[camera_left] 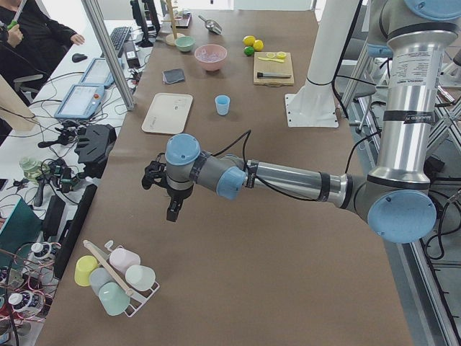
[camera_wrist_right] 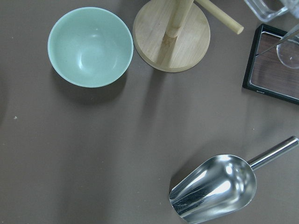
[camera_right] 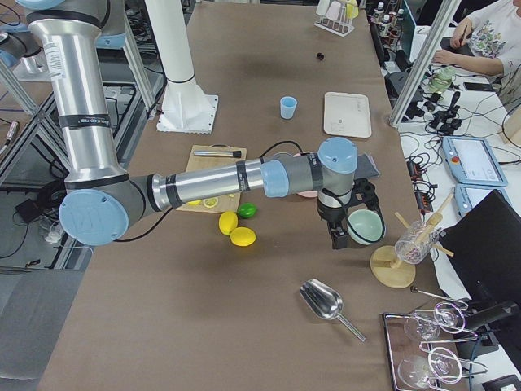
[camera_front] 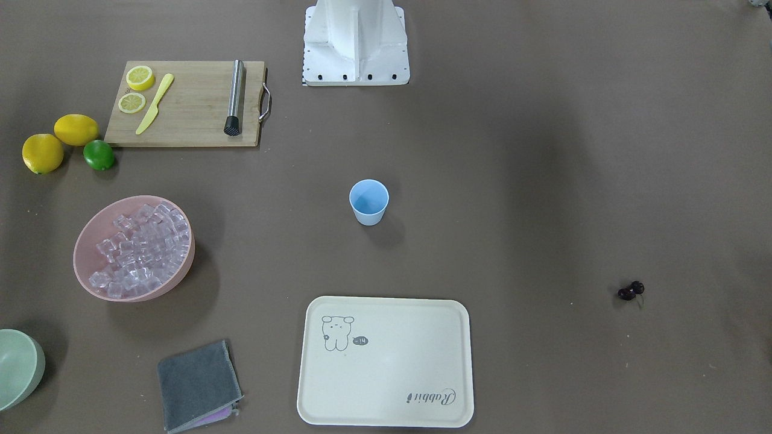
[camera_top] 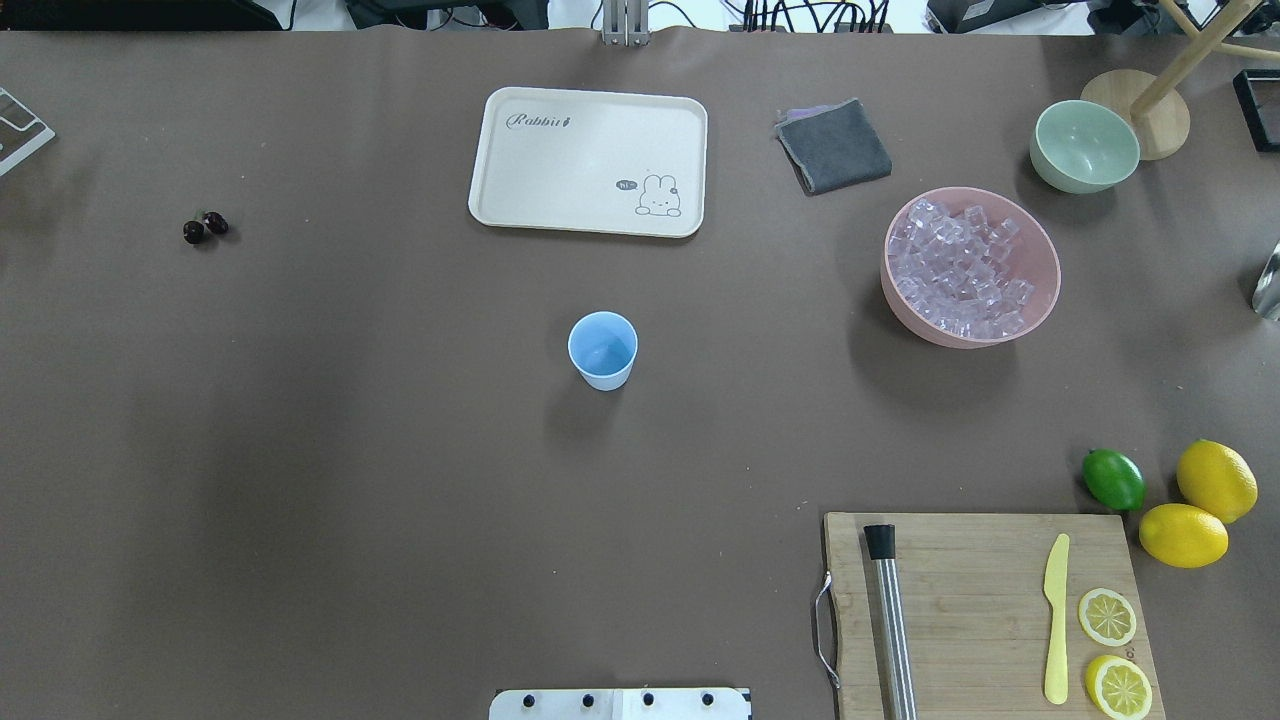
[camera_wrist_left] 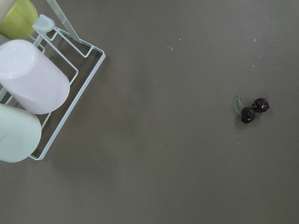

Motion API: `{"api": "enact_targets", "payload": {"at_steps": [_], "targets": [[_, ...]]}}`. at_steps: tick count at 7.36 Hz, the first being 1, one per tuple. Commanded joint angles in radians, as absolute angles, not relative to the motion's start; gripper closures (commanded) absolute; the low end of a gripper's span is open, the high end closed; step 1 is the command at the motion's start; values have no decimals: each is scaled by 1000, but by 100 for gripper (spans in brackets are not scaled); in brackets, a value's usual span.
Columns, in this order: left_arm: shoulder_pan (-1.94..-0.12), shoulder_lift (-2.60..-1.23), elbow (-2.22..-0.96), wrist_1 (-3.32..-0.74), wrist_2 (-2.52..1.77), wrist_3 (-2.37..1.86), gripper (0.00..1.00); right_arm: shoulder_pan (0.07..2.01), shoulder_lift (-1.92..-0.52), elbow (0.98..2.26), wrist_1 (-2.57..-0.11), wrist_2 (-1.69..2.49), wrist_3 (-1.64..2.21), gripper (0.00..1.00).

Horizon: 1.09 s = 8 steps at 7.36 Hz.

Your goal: Put ice and cherries in cup

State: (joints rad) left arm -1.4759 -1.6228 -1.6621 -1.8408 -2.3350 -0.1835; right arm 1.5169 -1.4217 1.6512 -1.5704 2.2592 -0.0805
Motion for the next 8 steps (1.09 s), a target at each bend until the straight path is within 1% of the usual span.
{"api": "enact_targets", "payload": {"at_steps": [1, 3, 5, 8], "targets": [[-1488, -1615, -1646, -1838, -2341, -195, 2, 1520, -1422, 1673, -1581, 2275, -77, 0], [-1491, -1609, -1652, -1839, -2339, -196, 2, 1517, -1419, 1672, -1583, 2275, -71, 0], [-1493, -1621, -1632, -1842, -2335, -195, 2, 1439, -1419, 1692, -1572, 2284, 47, 0], [-1496, -1617, -1652, -1847, -2333, -192, 2, 1434, -1405, 1701, -1571, 2287, 54, 0]]}}
